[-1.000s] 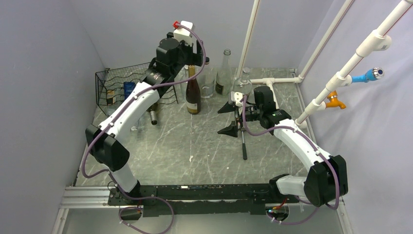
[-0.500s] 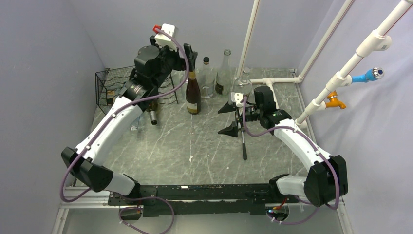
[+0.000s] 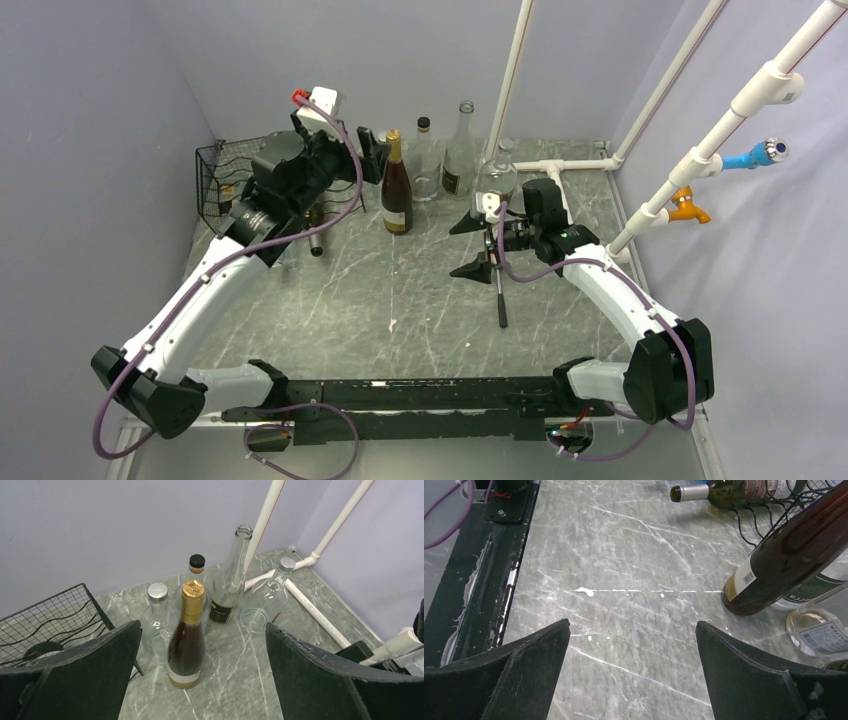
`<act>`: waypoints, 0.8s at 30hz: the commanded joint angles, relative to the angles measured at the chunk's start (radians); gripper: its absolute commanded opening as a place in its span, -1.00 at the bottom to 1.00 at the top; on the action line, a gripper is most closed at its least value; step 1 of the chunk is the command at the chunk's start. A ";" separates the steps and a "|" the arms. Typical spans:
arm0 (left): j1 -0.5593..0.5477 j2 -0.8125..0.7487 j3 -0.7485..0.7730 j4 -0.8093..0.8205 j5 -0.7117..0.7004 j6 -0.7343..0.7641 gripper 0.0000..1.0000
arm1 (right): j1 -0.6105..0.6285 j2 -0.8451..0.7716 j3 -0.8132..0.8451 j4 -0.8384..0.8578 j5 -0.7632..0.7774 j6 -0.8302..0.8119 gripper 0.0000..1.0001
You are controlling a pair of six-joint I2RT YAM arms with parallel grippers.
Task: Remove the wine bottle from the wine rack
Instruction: Place the wine bottle at the center of the board.
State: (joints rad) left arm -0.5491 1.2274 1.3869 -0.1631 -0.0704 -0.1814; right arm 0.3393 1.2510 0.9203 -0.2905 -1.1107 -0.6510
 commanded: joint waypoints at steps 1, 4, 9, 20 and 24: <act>0.005 -0.074 -0.041 0.004 0.016 -0.024 0.99 | -0.008 0.007 -0.009 0.001 -0.052 -0.048 0.99; 0.005 -0.110 -0.078 -0.001 0.013 -0.033 0.99 | -0.010 0.010 -0.011 -0.001 -0.051 -0.053 0.99; 0.005 -0.155 -0.141 -0.020 0.000 -0.045 0.99 | -0.017 0.014 -0.012 -0.004 -0.052 -0.061 0.99; 0.011 -0.228 -0.246 -0.068 -0.045 -0.069 0.99 | -0.027 0.019 -0.017 -0.007 -0.062 -0.067 0.99; 0.011 -0.240 -0.265 -0.102 -0.078 -0.067 0.99 | -0.031 0.020 -0.018 -0.007 -0.065 -0.070 0.99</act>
State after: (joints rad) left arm -0.5434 1.0195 1.1343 -0.2527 -0.1040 -0.2321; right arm 0.3176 1.2697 0.9077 -0.3027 -1.1324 -0.6930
